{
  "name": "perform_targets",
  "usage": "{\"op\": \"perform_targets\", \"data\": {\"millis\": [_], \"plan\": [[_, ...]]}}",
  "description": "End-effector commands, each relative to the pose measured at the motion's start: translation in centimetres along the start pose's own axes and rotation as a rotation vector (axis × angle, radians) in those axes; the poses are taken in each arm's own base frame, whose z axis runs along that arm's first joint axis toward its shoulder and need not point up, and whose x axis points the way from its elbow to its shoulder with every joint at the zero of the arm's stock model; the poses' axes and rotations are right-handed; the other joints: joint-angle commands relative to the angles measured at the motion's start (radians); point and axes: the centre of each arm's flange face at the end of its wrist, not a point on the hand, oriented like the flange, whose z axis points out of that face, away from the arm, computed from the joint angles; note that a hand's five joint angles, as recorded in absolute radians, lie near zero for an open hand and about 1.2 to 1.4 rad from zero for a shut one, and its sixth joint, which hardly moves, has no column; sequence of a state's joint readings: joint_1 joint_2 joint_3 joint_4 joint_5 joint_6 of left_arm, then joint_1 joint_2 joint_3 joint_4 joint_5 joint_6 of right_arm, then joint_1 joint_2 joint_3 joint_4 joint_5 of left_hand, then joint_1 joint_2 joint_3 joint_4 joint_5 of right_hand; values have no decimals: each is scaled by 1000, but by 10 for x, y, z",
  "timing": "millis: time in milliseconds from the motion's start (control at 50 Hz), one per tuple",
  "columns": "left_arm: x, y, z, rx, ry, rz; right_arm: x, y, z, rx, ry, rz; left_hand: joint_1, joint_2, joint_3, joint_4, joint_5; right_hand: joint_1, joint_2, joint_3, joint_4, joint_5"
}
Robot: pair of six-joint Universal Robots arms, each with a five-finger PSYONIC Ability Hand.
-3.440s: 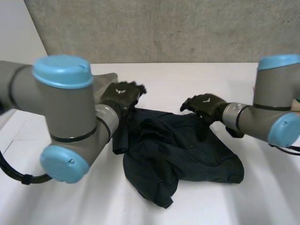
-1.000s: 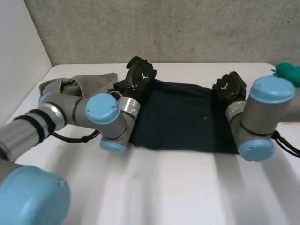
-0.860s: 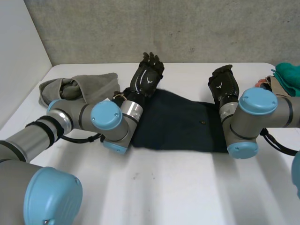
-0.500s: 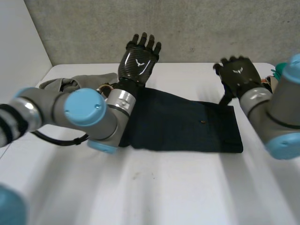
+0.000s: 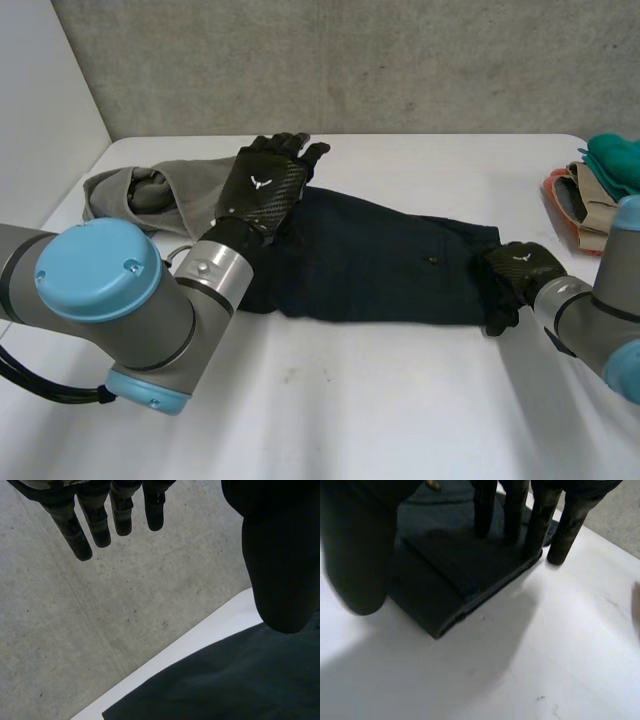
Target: Fold the laundry.
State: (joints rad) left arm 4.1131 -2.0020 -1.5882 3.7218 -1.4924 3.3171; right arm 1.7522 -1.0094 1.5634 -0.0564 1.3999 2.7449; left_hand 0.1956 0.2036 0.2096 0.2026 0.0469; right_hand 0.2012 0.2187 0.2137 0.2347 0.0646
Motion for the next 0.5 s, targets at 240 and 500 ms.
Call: {"op": "perform_targets", "data": {"millis": [240,500], "plan": [[-11,-6,-8,-4,-30,11,58,-34,-22,121,225,-237,-21,-29,-35,-28,-47,1195,1178,1183,1162,1157],[-23,-1,-11,-25,-59,9,-25,-94,-27,458,96,-728,-21,-29,-35,-28,-47,1195,1178,1183,1162,1157]]}}
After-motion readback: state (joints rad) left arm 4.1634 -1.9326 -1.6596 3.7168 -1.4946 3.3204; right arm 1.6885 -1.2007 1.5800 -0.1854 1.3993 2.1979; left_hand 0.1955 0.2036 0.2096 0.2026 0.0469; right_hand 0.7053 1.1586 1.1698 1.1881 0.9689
